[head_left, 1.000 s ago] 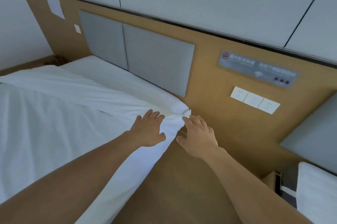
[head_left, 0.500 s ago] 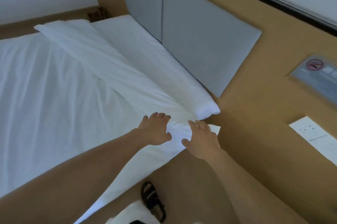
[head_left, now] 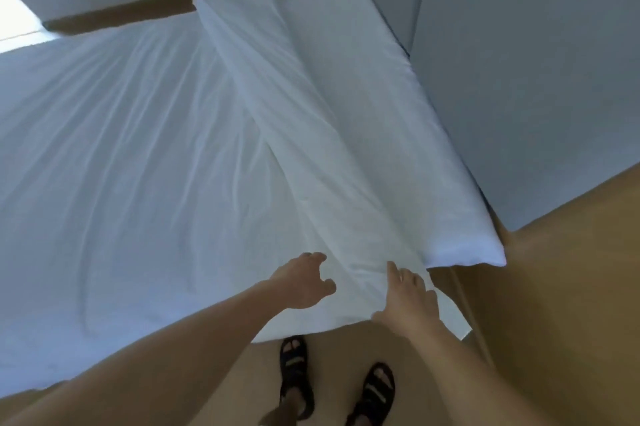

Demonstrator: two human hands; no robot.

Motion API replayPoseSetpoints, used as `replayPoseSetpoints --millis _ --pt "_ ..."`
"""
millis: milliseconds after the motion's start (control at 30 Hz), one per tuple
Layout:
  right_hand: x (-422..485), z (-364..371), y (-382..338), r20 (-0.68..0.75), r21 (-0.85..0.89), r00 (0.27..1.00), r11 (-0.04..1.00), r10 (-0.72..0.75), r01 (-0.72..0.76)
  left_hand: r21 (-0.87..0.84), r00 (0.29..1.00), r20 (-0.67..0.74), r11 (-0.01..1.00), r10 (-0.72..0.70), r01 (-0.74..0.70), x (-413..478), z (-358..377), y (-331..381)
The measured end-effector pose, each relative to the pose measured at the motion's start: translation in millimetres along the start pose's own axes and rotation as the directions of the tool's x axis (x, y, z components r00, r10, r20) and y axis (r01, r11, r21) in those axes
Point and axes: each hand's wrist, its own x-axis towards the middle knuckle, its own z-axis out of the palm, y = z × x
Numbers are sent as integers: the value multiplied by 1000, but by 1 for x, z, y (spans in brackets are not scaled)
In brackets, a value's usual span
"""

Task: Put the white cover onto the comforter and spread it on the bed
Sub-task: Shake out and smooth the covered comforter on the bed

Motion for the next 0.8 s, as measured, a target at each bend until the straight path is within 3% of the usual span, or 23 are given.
replayPoseSetpoints --millis 133,333,400,467,567,700,800 --pt "14 6 7 -59 -70 998 997 -36 32 -114 998 17 991 -68 69 7 17 7" --pt "-9 -26 -32 -83 201 983 964 -162 176 -413 988 -37 902 -153 125 -10 15 -1" --pt "-29 -35 -54 -98 290 975 932 -199 219 -649 984 7 747 -180 142 -21 12 -13" --pt "-52 -40 -81 -132 366 965 894 -226 259 -850 980 99 498 -173 174 -36 9 -29" --pt "-93 -40 -127 -224 421 924 824 -309 378 -951 989 113 277 -98 136 -66 1 -60" --pt "-151 -30 -200 -323 436 860 744 -396 506 -985 993 -7 173 -118 13 -119 -21 -114" --pt "-193 -27 -250 -399 468 820 678 -411 567 -974 969 -190 151 -159 -166 -162 -46 -154"
